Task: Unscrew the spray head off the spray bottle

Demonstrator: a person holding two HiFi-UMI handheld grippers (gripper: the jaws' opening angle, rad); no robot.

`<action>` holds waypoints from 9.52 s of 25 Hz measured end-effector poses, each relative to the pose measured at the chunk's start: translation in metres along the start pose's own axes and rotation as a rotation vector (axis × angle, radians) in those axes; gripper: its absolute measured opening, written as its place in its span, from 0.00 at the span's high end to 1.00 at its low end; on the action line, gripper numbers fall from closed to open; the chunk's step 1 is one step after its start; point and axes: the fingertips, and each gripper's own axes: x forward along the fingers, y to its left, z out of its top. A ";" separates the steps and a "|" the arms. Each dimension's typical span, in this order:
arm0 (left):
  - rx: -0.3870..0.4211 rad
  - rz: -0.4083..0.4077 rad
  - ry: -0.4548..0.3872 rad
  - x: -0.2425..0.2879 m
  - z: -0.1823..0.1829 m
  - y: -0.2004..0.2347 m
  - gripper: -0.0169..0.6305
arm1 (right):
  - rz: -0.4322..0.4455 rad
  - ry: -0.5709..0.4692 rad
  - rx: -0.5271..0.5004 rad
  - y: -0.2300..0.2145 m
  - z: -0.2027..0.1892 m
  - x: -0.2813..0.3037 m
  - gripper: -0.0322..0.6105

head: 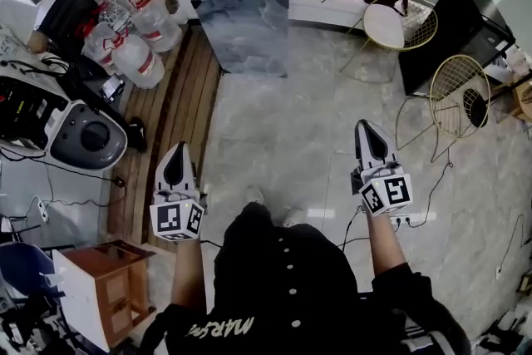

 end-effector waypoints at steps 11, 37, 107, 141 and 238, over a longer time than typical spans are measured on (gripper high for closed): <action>-0.011 0.026 -0.005 0.066 -0.013 0.035 0.94 | -0.031 0.012 -0.013 -0.037 -0.008 0.059 0.93; -0.004 -0.039 -0.016 0.292 0.005 0.169 0.94 | -0.079 -0.030 -0.007 -0.072 0.004 0.321 0.93; 0.035 -0.170 0.168 0.831 -0.049 0.274 0.94 | 0.187 0.219 -0.086 -0.236 -0.110 0.861 0.93; 0.300 -1.008 0.735 1.059 -0.366 0.191 0.39 | 0.328 0.576 0.024 -0.212 -0.312 1.035 0.93; 0.346 -1.323 0.582 1.050 -0.393 0.133 0.38 | -0.014 0.705 0.143 -0.168 -0.387 1.037 0.49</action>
